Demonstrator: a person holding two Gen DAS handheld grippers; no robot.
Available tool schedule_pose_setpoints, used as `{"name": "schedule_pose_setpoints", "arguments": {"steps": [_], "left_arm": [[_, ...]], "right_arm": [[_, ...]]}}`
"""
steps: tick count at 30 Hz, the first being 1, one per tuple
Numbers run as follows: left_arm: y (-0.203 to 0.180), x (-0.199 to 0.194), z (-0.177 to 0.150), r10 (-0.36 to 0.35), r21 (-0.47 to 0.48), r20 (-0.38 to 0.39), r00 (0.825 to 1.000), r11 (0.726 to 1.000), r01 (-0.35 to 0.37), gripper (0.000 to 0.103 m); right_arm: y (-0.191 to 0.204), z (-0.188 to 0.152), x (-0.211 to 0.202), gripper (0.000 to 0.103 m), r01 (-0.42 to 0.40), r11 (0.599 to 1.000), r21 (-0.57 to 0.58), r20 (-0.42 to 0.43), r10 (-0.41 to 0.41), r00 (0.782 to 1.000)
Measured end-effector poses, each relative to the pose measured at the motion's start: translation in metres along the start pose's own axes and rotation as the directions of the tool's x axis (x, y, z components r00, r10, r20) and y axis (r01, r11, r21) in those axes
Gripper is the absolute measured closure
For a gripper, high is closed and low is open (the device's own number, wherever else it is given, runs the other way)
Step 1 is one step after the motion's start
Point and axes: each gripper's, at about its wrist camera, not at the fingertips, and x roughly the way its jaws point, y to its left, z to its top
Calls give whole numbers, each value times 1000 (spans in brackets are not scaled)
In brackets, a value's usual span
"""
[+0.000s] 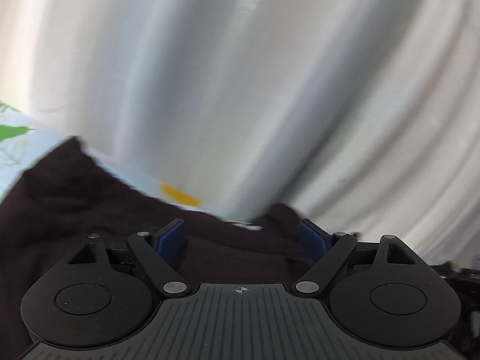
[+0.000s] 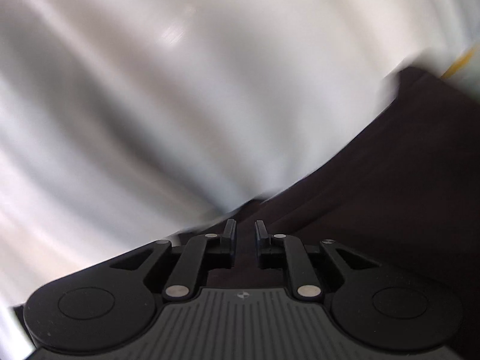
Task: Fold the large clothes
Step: 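Lower the folded jacket onto the bed and open both tools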
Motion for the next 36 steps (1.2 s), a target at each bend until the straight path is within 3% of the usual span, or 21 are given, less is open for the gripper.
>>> {"name": "schedule_pose_setpoints", "arguments": {"steps": [2, 3, 6, 7, 9, 11, 13, 15, 17, 20, 23, 27, 29, 31, 33, 36], "left_arm": [[-26, 5, -2, -46, 32, -6, 999, 998, 46, 11], [-36, 10, -3, -37, 75, 1, 999, 997, 36, 11], [-42, 26, -8, 69, 182, 4, 998, 981, -68, 11], [-33, 31, -7, 109, 178, -1, 994, 978, -107, 11], [-10, 33, -3, 201, 208, 6, 980, 958, -198, 12], [17, 30, -2, 283, 271, 31, 959, 921, -281, 16], [47, 21, 6, 215, 221, 1, 977, 953, -210, 25], [63, 11, 11, 209, 193, 20, 978, 959, -209, 24], [78, 8, 10, 162, 150, 19, 987, 975, -163, 22], [98, 11, 8, 110, 46, 4, 994, 993, -110, 22], [102, 16, 8, 99, 21, 0, 995, 995, -99, 21], [92, 12, 11, 134, 70, -21, 991, 989, -132, 20], [83, 4, 14, 178, 130, -39, 983, 977, -172, 19], [75, -11, 10, 228, 199, -32, 973, 956, -217, 7], [75, -26, 4, 259, 233, 5, 966, 939, -253, 3], [91, -30, -1, 241, 166, 1, 971, 957, -238, 3]], "right_arm": [[18, -21, 34, 90, -46, 998, -40, -84, 42, 996], [26, -29, 44, 92, -49, 992, -116, -92, 38, 995], [27, -26, 55, 96, -71, 947, -313, -108, 39, 993], [20, -18, 54, 101, -45, 935, -352, -97, 11, 995], [-7, 8, 44, 102, 86, 906, -414, -34, -109, 993], [-39, 35, 24, 101, 190, 905, -380, 27, -194, 981], [-67, 55, 0, 102, 271, 898, -345, 109, -249, 962], [-95, 64, -19, 103, 241, 936, -257, 140, -211, 967], [-114, 63, -21, 103, 199, 962, -186, 160, -170, 972], [-121, 65, -13, 103, 176, 972, -157, 147, -153, 977], [-129, 68, -27, 103, 158, 979, -126, 139, -140, 980], [-102, 63, -40, 103, 266, 940, -215, 164, -234, 958], [-94, 54, -54, 98, 311, 917, -250, 190, -269, 944], [-97, 47, -65, 95, 315, 918, -240, 205, -269, 941], [-103, 41, -78, 95, 312, 924, -221, 231, -261, 937], [-115, 41, -83, 100, 292, 942, -166, 229, -251, 941]]}}
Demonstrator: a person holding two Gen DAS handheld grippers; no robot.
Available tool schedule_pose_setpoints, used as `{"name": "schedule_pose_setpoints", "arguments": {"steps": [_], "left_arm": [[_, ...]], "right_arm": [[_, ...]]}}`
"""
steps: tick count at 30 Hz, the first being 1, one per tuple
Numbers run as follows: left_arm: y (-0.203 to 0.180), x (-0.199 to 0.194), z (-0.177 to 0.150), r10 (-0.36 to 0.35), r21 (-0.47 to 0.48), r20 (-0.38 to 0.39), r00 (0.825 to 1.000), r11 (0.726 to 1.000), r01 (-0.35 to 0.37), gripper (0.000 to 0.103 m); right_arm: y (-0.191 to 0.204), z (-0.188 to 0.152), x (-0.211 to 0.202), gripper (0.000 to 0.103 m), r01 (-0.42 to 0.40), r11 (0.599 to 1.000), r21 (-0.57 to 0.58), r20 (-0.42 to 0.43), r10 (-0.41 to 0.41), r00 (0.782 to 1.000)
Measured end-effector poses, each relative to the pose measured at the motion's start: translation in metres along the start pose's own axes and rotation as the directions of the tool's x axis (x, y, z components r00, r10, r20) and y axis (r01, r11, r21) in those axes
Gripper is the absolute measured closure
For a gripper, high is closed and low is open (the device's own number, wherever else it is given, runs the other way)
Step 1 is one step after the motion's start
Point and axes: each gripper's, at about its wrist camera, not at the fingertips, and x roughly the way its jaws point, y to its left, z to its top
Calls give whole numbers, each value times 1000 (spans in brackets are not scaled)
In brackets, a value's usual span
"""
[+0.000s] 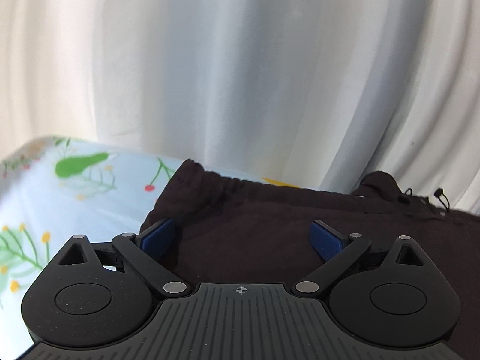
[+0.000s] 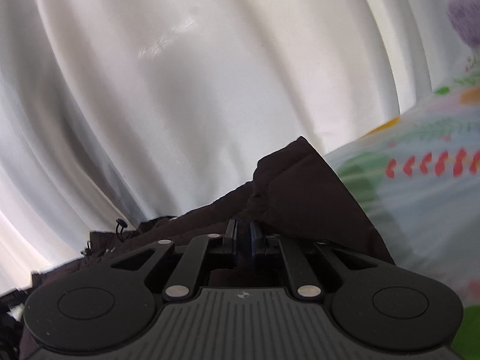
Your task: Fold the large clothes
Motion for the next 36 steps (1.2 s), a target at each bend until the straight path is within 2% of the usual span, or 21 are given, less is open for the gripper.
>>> {"name": "schedule_pose_setpoints", "arguments": {"steps": [5, 7, 9, 11, 13, 15, 17, 18, 19, 21, 23, 26, 30, 32, 34, 36], "left_arm": [[7, 14, -6, 22, -36, -14, 1000, 999, -22, 3], [8, 14, -5, 28, -38, -17, 999, 999, -29, 3], [6, 11, -4, 54, -24, -22, 998, 998, -55, 3], [4, 2, -3, 82, -4, -30, 996, 997, -82, 3], [5, -15, -5, 92, 7, -48, 995, 996, -91, 3], [12, -38, -11, 97, -15, -64, 993, 995, -98, 3], [26, -65, -23, 81, -74, -101, 992, 993, -89, 3], [34, -79, -31, 72, -126, -112, 991, 988, -86, 3], [41, -94, -41, 53, -179, -117, 992, 981, -73, 3], [52, -120, -62, 21, -284, -135, 991, 957, -59, 3], [57, -141, -80, -12, -353, -136, 991, 935, -38, 3], [58, -156, -90, -39, -386, -130, 991, 922, -14, 3], [62, -160, -86, -76, -441, -127, 989, 897, 12, 3], [67, -161, -89, -114, -490, -116, 987, 871, 43, 3], [75, -160, -95, -142, -552, -115, 983, 832, 56, 4], [81, -159, -103, -169, -603, -127, 977, 795, 60, 5]], "right_arm": [[-9, 4, 3, 103, -21, 998, 61, -7, 22, 1000], [-1, 4, 0, 103, 9, 1000, 24, -9, -9, 1000], [13, 4, -7, 103, 72, 997, -25, -14, -73, 997], [24, 1, -27, 96, 118, 992, -46, -7, -118, 993], [29, -8, -60, 68, 98, 995, -31, 17, -97, 995], [29, -23, -99, 54, 76, 997, -25, 43, -75, 996], [26, -40, -137, 46, 96, 995, -11, 55, -95, 994], [21, -50, -155, 40, 113, 993, 23, 56, -114, 992], [14, -58, -171, 38, 117, 990, 76, 45, -121, 992], [1, -76, -197, 38, 86, 980, 181, 31, -93, 995], [-3, -86, -210, 38, 75, 969, 234, 18, -81, 997], [-1, -84, -214, 39, 85, 971, 225, -10, -85, 996], [-6, -87, -223, 42, 82, 954, 289, -19, -80, 997], [-4, -92, -227, 46, 93, 952, 293, -34, -87, 996], [2, -94, -227, 59, 110, 958, 265, -53, -99, 994], [13, -92, -227, 67, 128, 969, 210, -60, -118, 991]]}}
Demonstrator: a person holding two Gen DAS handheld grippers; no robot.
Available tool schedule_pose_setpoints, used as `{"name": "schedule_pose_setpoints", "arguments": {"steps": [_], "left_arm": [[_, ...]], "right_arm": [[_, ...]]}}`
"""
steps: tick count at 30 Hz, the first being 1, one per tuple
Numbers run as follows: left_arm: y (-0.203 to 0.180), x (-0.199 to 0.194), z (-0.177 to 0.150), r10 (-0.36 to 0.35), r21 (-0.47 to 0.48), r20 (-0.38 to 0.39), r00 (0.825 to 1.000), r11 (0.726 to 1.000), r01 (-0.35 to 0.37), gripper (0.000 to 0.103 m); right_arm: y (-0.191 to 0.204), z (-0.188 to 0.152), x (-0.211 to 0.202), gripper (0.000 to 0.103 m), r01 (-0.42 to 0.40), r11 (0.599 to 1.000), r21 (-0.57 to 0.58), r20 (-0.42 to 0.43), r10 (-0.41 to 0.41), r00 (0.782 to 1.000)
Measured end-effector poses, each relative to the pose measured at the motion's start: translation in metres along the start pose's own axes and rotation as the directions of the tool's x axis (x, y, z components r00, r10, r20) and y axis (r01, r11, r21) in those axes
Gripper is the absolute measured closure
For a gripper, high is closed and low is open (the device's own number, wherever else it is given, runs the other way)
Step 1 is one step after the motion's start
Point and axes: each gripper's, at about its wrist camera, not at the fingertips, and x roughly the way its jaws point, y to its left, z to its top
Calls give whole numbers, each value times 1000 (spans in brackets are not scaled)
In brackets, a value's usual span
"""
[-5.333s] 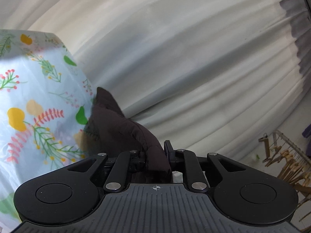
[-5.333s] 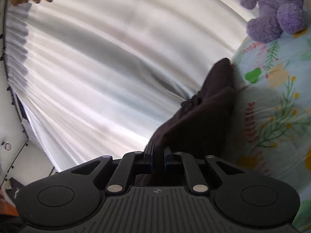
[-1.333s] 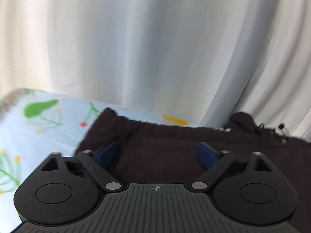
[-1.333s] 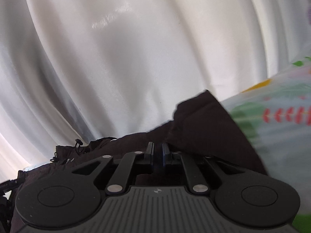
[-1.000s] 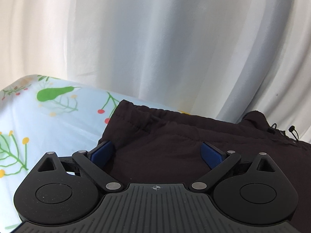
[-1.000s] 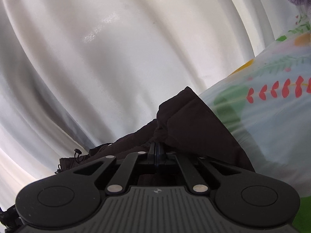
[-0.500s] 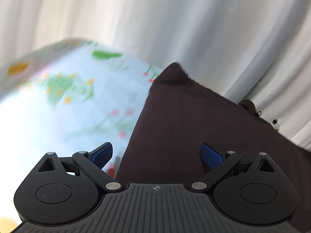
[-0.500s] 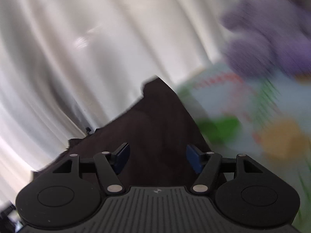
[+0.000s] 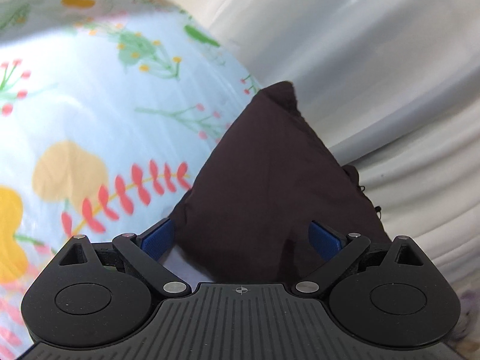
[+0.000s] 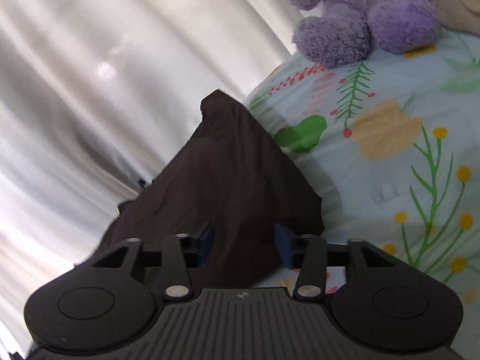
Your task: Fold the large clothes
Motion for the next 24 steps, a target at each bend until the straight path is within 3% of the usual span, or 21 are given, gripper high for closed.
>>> {"name": "schedule_pose_setpoints", "arguments": {"steps": [5, 10, 15, 20, 24], "left_arm": [[17, 11, -10, -73, -134, -62, 995, 989, 65, 9], [15, 26, -5, -92, -178, -35, 995, 980, 85, 9], [12, 28, -3, -92, -205, 0, 996, 975, 90, 12], [21, 20, -4, -118, -238, 37, 992, 963, 123, 25], [35, 21, -5, -136, -290, 38, 990, 947, 141, 27]], "right_arm": [[39, 0, 9, 71, -23, 994, -110, -16, 21, 1000], [91, -12, 40, 75, -134, 965, -224, -27, 132, 991], [152, -34, 80, 86, -225, 904, -364, -115, 196, 974], [197, -55, 107, 90, -238, 838, -491, -175, 173, 969], [192, -56, 107, 90, -247, 854, -458, -183, 182, 966]]}}
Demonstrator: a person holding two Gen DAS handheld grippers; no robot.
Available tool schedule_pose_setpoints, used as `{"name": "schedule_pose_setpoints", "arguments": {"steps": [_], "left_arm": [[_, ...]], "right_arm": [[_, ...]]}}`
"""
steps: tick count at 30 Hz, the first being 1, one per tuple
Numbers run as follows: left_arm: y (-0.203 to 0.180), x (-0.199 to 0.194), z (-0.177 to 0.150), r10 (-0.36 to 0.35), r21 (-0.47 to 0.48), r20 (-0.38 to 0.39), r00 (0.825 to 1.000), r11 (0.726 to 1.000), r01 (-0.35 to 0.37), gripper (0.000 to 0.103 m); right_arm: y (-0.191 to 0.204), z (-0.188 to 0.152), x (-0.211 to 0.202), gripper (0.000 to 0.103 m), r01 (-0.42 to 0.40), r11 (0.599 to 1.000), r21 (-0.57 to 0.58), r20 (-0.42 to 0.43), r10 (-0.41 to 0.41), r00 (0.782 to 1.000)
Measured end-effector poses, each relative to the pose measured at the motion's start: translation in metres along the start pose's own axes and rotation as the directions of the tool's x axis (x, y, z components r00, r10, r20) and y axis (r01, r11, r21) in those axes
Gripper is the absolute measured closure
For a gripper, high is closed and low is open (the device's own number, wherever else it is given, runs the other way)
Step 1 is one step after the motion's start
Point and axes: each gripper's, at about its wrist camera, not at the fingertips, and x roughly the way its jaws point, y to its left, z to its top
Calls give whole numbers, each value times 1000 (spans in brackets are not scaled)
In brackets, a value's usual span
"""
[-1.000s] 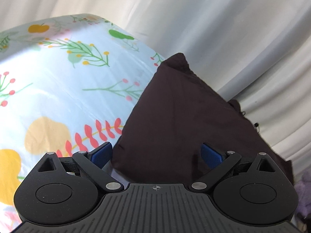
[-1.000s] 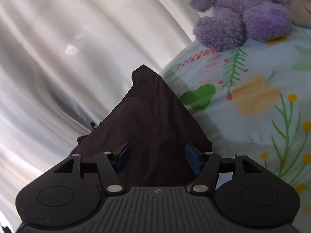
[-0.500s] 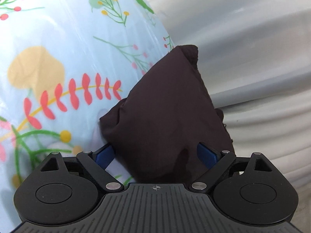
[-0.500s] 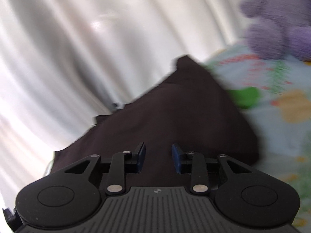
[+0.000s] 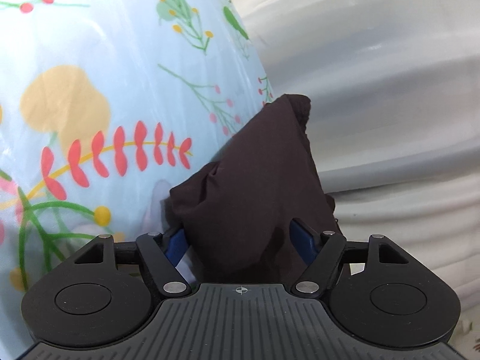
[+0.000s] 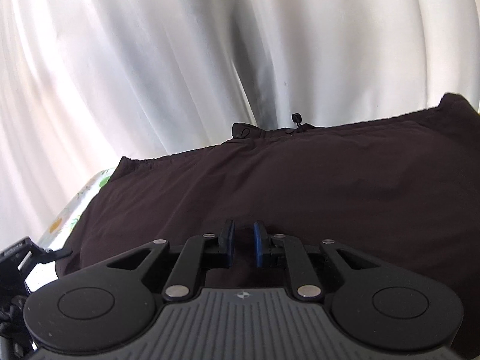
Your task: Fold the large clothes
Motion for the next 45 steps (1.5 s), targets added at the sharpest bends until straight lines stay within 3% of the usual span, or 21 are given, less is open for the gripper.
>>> {"name": "schedule_pose_setpoints", "arguments": {"steps": [3, 5, 8, 12, 16, 19, 21, 25, 29, 33, 34, 36, 38, 40, 41, 43, 44, 45], "left_arm": [[2, -4, 5, 21, -7, 30, 999, 1000, -21, 26], [4, -8, 11, 18, -19, 59, 998, 1000, -17, 22], [2, -3, 17, 4, -5, 44, 999, 1000, -3, 18], [-7, 9, 17, 24, 37, 25, 999, 999, -25, 16], [-9, 14, 16, 41, 56, 23, 999, 998, -42, 19], [-1, 9, 17, 24, -9, 26, 999, 1000, -24, 28], [8, 5, 19, 5, -56, 20, 1000, 998, -4, 37], [14, 3, 21, -16, -72, 15, 1000, 997, 17, 37], [12, 3, 19, 4, -56, 16, 1000, 998, -3, 31], [7, 3, 18, 10, -63, 19, 1000, 998, -9, 25], [6, 3, 18, 13, -67, 18, 1000, 998, -12, 25], [4, 3, 18, 14, -80, 21, 1000, 997, -12, 25], [4, 1, 18, -3, -95, 24, 1000, 995, 5, 25], [4, 1, 19, -17, -100, 25, 1000, 995, 20, 27], [4, -1, 19, -23, -98, 25, 999, 995, 25, 29], [4, -3, 19, -52, -84, 34, 998, 995, 54, 30], [4, -5, 18, -68, -76, 40, 997, 995, 71, 30], [4, -6, 17, -73, -65, 45, 996, 995, 76, 30]], "right_arm": [[-40, -1, -22, 89, 10, 990, 137, 26, -14, 1000], [-75, -5, -45, 88, 69, 973, 218, 41, -80, 996], [-119, -14, -81, 83, 157, 935, 317, 48, -181, 982], [-150, -27, -118, 76, 230, 886, 402, 63, -277, 959], [-159, -36, -128, 76, 187, 861, 473, 65, -245, 967], [-174, -41, -138, 76, 154, 814, 560, 81, -239, 968], [-182, -44, -146, 72, 174, 792, 585, 78, -268, 960], [-203, -56, -163, 50, 205, 733, 648, 62, -319, 946], [-223, -76, -157, 49, 67, 628, 775, 82, -205, 975], [-227, -82, -143, 48, 35, 578, 815, 76, -167, 983], [-224, -78, -141, 48, 54, 585, 809, 63, -178, 982], [-207, -66, -147, 48, 137, 672, 728, 61, -263, 963], [-184, -48, -152, 48, 264, 749, 607, 76, -386, 920], [-163, -30, -152, 48, 324, 809, 491, 132, -437, 890], [-151, -21, -147, 48, 331, 838, 433, 156, -432, 888], [-132, -6, -129, 52, 288, 894, 342, 180, -363, 914], [-120, 2, -115, 56, 260, 919, 297, 171, -319, 932], [-106, 10, -98, 67, 225, 941, 253, 157, -269, 950]]}}
